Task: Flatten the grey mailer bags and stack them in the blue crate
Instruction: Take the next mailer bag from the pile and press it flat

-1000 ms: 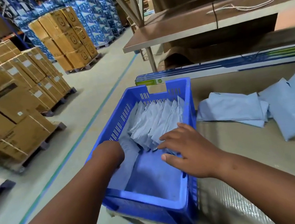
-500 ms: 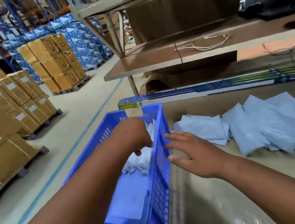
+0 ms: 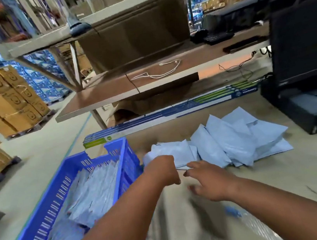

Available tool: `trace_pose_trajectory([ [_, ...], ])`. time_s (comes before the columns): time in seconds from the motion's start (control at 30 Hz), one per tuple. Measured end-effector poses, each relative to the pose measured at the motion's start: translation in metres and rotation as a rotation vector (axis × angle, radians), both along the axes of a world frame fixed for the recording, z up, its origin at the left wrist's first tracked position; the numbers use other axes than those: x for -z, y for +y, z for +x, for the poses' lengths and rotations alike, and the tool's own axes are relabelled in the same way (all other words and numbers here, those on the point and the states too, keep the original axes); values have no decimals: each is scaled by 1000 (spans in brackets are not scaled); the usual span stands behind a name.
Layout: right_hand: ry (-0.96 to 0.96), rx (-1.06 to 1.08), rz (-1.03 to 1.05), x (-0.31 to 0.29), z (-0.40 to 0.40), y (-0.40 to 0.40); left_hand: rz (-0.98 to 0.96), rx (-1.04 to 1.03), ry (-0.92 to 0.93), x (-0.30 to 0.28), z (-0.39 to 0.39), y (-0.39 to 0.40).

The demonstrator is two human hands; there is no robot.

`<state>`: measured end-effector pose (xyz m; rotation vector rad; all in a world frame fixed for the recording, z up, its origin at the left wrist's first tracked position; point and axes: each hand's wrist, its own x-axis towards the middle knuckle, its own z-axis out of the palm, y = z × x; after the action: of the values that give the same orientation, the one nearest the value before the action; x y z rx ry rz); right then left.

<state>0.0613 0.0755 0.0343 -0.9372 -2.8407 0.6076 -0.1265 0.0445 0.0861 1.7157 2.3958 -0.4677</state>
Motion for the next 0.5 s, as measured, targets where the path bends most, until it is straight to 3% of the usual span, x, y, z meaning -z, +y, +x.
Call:
trace_pose_trajectory([
  [0.1,-36,23,24,16,-13,19,133,75,75,21,-17,10],
  [0.23,-71,16,115,28,-41,47,160,95,128,37,-42,24],
  [0.5,-203,92,249,53,-89,105,21,116,230,78,-74,63],
])
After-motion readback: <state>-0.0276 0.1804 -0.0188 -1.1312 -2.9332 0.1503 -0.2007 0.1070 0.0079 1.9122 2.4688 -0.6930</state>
